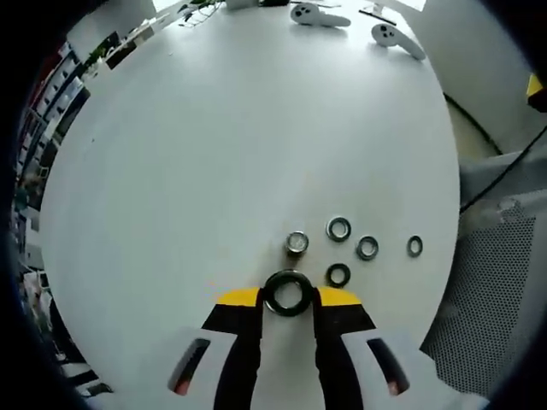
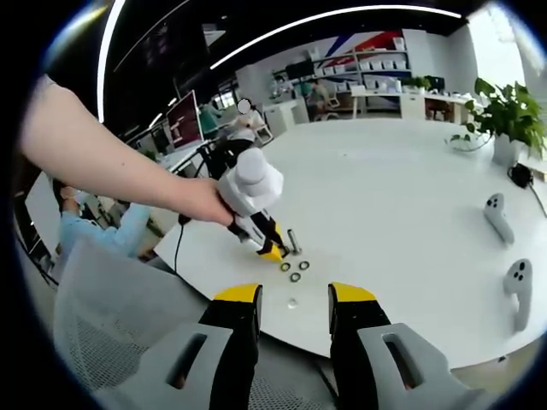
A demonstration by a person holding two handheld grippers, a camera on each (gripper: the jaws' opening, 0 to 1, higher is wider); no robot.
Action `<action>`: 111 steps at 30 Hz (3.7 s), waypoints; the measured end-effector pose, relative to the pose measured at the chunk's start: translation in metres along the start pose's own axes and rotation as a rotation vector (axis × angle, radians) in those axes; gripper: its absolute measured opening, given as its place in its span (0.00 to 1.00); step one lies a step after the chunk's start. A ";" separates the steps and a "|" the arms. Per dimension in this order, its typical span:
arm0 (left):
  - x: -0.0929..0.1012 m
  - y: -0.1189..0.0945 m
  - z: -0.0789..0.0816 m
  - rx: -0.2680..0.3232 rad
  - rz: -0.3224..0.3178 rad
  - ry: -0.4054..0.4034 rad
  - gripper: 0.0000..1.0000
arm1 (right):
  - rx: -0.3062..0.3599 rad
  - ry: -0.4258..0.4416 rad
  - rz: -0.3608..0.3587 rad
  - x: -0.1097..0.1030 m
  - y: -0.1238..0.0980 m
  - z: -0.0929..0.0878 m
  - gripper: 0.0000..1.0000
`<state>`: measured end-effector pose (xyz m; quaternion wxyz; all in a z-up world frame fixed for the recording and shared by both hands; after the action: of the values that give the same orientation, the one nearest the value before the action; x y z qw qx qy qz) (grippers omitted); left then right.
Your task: Place the washer onto the threaded stud by aligning its center hole with the stud, sliding it down to the base, and recovering from edge contact or off-axis alignment until the washer reaches the visible bottom stop.
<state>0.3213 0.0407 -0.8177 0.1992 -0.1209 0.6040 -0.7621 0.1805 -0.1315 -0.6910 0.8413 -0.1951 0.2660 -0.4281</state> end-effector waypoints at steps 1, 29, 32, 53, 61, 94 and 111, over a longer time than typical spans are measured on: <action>0.000 0.000 0.000 -0.008 -0.003 0.011 0.21 | -0.001 -0.001 0.001 0.000 0.000 0.000 0.33; 0.013 -0.005 -0.023 -0.091 -0.016 0.132 0.22 | -0.008 -0.003 -0.001 0.000 0.000 -0.001 0.33; 0.013 -0.005 -0.023 -0.099 -0.012 0.124 0.21 | -0.005 0.000 -0.002 0.000 0.000 -0.001 0.33; 0.014 -0.008 -0.033 -0.043 -0.008 0.032 0.24 | -0.027 -0.014 0.007 -0.002 0.002 -0.003 0.33; 0.017 -0.010 -0.036 -0.048 -0.005 0.033 0.25 | -0.027 -0.018 0.011 -0.002 0.002 -0.002 0.33; 0.023 -0.016 -0.024 0.068 0.024 -0.084 0.18 | -0.013 -0.010 0.010 -0.002 0.001 -0.001 0.33; 0.014 -0.001 0.003 0.107 0.029 -0.142 0.28 | 0.003 0.000 -0.009 0.000 -0.001 0.000 0.33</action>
<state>0.3103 0.0322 -0.8172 0.2587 -0.1551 0.5483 -0.7800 0.1805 -0.1323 -0.6905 0.8397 -0.1953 0.2645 -0.4323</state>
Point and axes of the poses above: the point that each gripper's makers call its tool centre point, and the gripper's own axes: y roughly forward along the fingers, x roughly to its right, z roughly out of its top, the point moved 6 cm from there along -y, roughly backward along the fingers, and after that the axes turned 3 degrees about z, right-handed, at the moved point
